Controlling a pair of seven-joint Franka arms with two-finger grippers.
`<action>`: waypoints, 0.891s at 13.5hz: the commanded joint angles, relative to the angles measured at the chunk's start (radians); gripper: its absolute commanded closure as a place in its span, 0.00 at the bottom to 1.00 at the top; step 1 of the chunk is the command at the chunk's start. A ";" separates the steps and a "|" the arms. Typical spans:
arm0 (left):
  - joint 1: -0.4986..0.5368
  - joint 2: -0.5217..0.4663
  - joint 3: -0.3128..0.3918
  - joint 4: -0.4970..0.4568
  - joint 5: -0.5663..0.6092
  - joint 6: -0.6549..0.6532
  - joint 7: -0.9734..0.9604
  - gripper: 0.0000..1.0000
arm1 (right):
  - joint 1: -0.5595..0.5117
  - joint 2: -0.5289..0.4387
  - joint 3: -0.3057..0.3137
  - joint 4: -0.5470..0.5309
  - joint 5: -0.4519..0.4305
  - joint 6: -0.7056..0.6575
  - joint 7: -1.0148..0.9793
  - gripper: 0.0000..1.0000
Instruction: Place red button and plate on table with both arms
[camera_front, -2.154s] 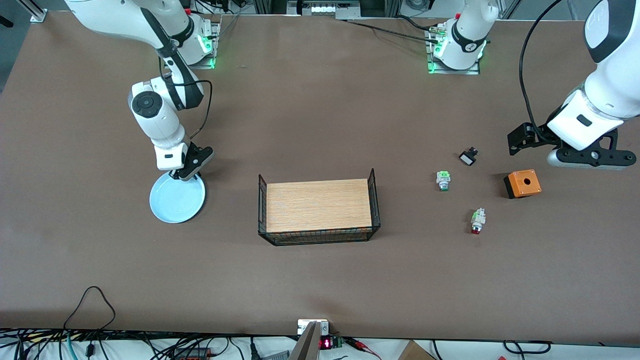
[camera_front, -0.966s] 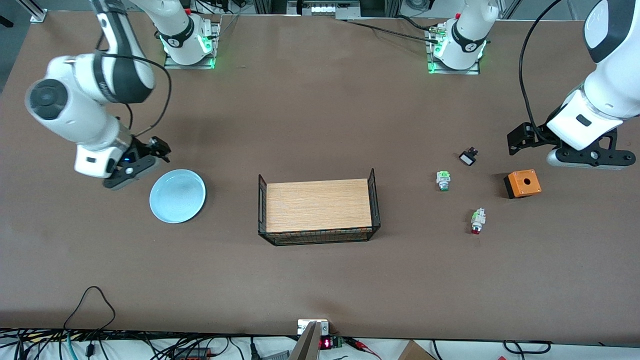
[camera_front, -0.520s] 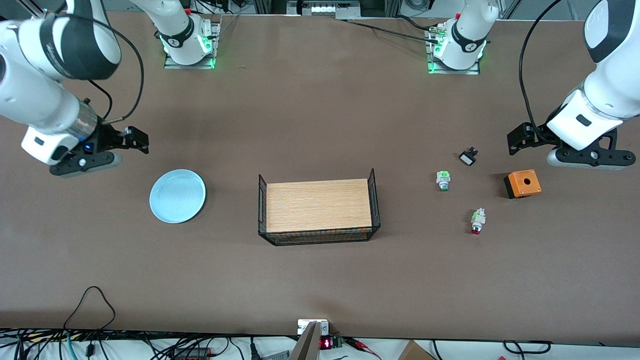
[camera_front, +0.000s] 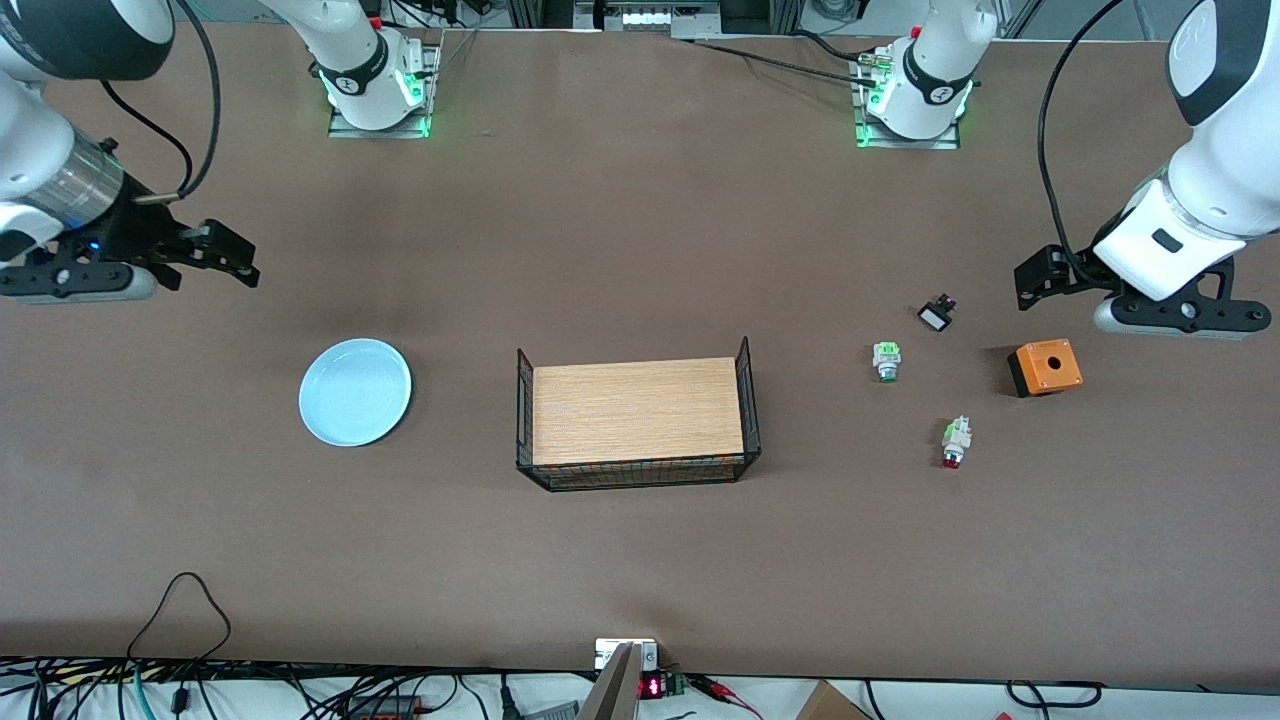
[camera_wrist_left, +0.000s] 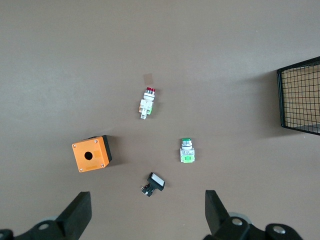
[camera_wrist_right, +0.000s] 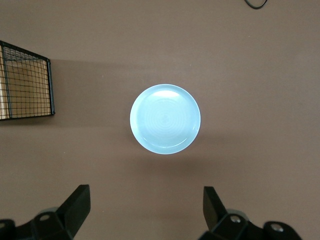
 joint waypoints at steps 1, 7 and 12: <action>-0.002 -0.020 0.003 -0.014 -0.019 -0.006 0.006 0.00 | -0.002 -0.018 -0.004 0.034 0.021 -0.024 0.018 0.00; -0.001 -0.020 0.003 -0.014 -0.019 -0.014 0.006 0.00 | -0.002 -0.035 -0.002 0.048 0.018 -0.064 0.011 0.00; -0.001 -0.020 0.003 -0.014 -0.019 -0.020 0.006 0.00 | -0.069 -0.031 0.039 0.046 0.018 -0.056 0.009 0.00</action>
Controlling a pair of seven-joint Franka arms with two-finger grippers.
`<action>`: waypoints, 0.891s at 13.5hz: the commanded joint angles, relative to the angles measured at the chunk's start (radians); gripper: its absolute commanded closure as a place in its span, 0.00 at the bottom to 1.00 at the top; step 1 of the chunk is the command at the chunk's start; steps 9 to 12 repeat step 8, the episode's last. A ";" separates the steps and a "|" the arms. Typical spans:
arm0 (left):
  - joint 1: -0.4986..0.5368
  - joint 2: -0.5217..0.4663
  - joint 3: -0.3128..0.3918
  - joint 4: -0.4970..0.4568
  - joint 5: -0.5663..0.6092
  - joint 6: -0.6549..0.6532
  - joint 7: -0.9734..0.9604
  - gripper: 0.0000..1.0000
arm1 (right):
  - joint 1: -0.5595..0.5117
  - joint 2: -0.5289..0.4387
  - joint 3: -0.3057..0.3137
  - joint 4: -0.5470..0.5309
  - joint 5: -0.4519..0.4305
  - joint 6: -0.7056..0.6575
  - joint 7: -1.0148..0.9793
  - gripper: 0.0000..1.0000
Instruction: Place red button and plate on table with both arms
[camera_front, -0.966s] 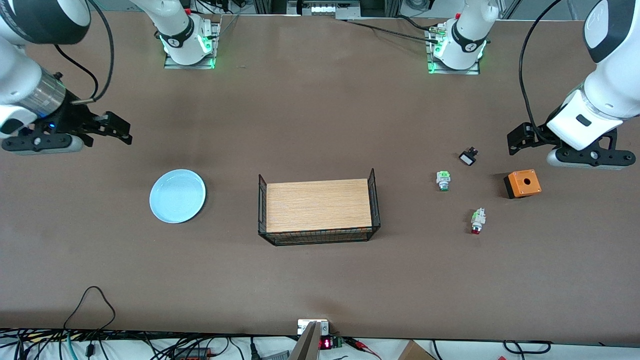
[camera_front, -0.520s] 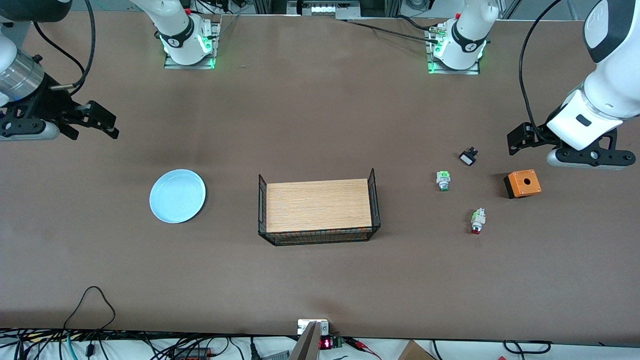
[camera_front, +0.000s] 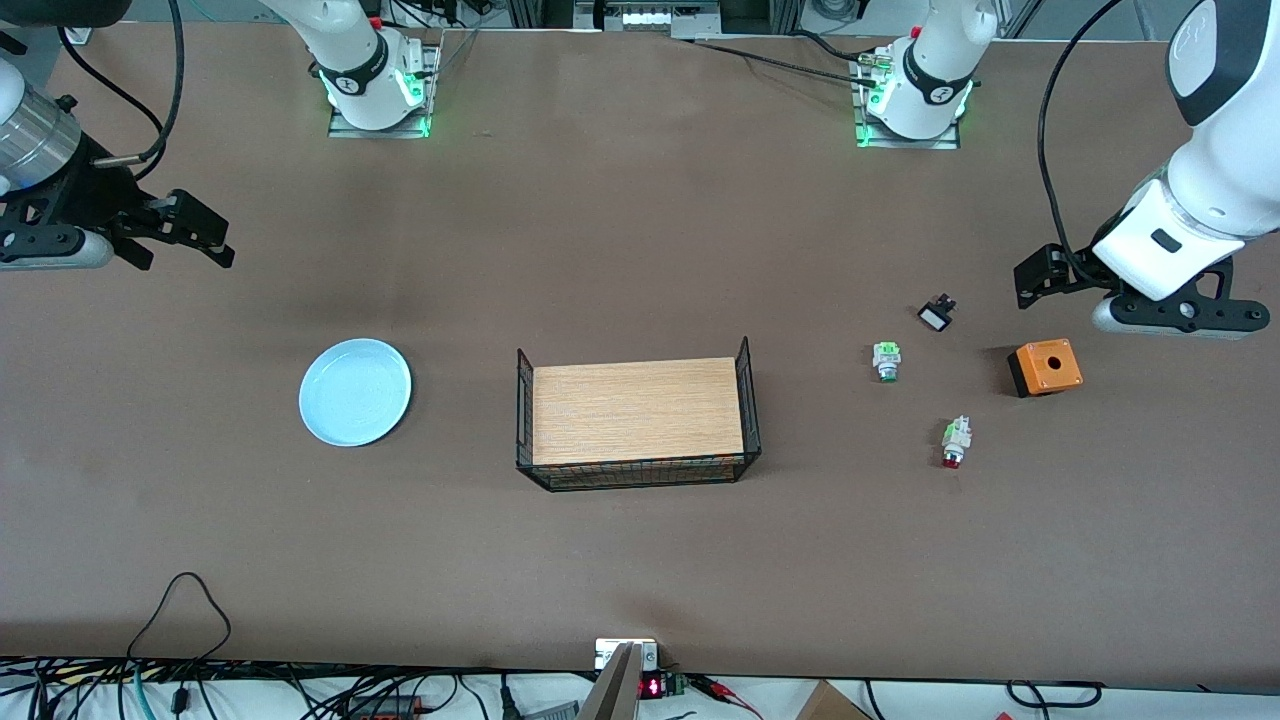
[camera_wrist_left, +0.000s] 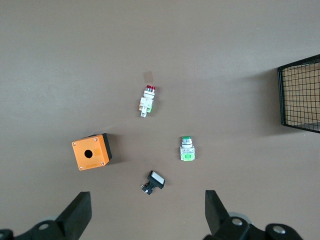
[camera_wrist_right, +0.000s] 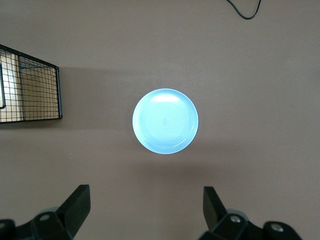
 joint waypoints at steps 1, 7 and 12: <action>-0.001 -0.020 0.003 -0.014 -0.019 -0.011 0.006 0.00 | -0.131 0.001 0.112 0.014 0.018 -0.018 0.004 0.00; 0.001 -0.020 0.003 -0.014 -0.019 -0.013 0.006 0.00 | -0.193 0.011 0.186 0.024 0.018 -0.014 -0.005 0.00; -0.001 -0.021 0.003 -0.014 -0.019 -0.013 0.006 0.00 | -0.191 0.015 0.186 0.037 0.018 -0.018 -0.002 0.00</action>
